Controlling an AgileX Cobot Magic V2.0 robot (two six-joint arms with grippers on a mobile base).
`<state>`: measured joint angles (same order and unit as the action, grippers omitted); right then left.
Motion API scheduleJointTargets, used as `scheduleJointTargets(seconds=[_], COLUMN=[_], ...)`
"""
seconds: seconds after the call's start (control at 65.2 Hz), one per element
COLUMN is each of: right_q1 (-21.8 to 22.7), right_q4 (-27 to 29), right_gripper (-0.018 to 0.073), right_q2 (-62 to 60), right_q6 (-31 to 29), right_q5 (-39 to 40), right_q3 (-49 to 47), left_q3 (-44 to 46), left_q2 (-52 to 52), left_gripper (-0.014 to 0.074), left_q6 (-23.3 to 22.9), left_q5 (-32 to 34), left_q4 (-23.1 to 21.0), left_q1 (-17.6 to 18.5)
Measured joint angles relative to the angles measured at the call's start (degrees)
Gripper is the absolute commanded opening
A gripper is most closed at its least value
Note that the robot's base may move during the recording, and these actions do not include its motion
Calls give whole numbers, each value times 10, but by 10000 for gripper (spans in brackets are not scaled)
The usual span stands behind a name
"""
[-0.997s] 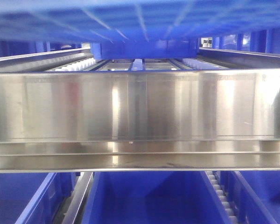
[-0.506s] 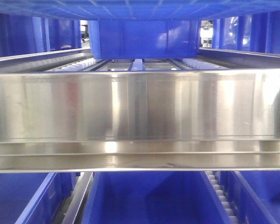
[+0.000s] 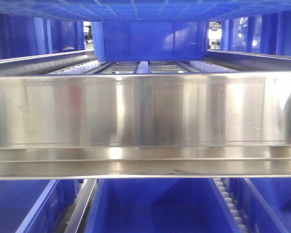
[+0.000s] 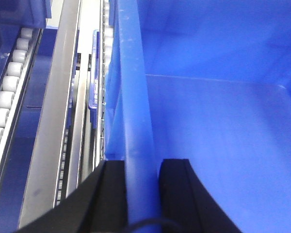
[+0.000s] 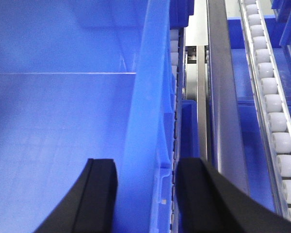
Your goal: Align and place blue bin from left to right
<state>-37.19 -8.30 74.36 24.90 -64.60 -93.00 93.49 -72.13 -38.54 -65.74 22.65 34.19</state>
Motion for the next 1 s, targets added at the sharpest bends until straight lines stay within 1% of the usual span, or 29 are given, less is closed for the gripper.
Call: scheduleJointTargets(seconds=[0.997], right_q1=[0], right_q4=[0], right_gripper=[-81], right_q2=[0], right_q6=[1], right_q5=[0], right_q3=[0], left_q3=[0], left_q2=[0], left_gripper=[-111], left_q6=[0], left_q5=[0], left_q4=[0], left_q1=[0])
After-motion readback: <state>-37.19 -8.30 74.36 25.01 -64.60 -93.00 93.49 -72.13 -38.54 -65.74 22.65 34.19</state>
